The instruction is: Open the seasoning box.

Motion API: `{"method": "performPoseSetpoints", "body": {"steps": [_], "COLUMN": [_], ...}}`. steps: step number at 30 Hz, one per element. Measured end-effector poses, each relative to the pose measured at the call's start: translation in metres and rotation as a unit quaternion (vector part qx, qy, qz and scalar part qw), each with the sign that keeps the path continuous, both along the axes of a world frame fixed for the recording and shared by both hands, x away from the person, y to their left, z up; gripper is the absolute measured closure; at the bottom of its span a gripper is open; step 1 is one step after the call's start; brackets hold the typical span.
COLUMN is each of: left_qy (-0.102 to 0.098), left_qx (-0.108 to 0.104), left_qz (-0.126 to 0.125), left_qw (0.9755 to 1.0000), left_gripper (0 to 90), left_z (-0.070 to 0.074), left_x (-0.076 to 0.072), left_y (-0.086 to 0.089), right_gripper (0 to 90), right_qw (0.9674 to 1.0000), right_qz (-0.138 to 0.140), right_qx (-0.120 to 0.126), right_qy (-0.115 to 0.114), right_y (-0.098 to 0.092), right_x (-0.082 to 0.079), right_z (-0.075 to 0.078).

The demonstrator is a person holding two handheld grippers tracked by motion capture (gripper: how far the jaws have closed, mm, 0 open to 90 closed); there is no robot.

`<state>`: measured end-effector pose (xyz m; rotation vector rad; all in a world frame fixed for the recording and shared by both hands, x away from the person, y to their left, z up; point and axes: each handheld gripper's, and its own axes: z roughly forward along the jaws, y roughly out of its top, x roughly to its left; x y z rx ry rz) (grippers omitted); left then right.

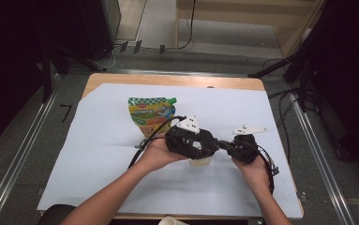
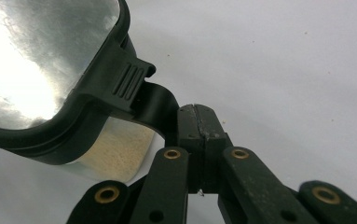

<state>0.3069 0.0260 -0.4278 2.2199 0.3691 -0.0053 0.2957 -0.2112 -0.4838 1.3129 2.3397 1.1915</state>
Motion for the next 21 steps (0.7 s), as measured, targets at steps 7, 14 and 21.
{"method": "performPoseSetpoints", "body": {"steps": [7, 14, 21], "left_qy": [0.018, 0.027, 0.041], "left_qx": [0.005, 0.014, 0.006], "left_qz": [0.003, -0.010, -0.029], "left_qw": [0.9998, 0.9995, 0.9987], "left_gripper": [48.5, 59.1, 71.1], "left_z": [0.003, 0.010, 0.013], "left_x": [0.002, 0.001, 0.002], "left_y": [-0.001, -0.005, -0.007], "right_gripper": [90.0, 90.0, 90.0], "right_qw": [1.0000, 1.0000, 1.0000], "right_qz": [0.002, 0.003, 0.007], "right_qx": [-0.001, 0.004, 0.004], "right_qy": [-0.001, 0.001, -0.003], "right_y": [0.000, -0.002, -0.003], "right_x": [-0.001, -0.004, -0.007], "right_z": [0.001, 0.003, 0.004]}}
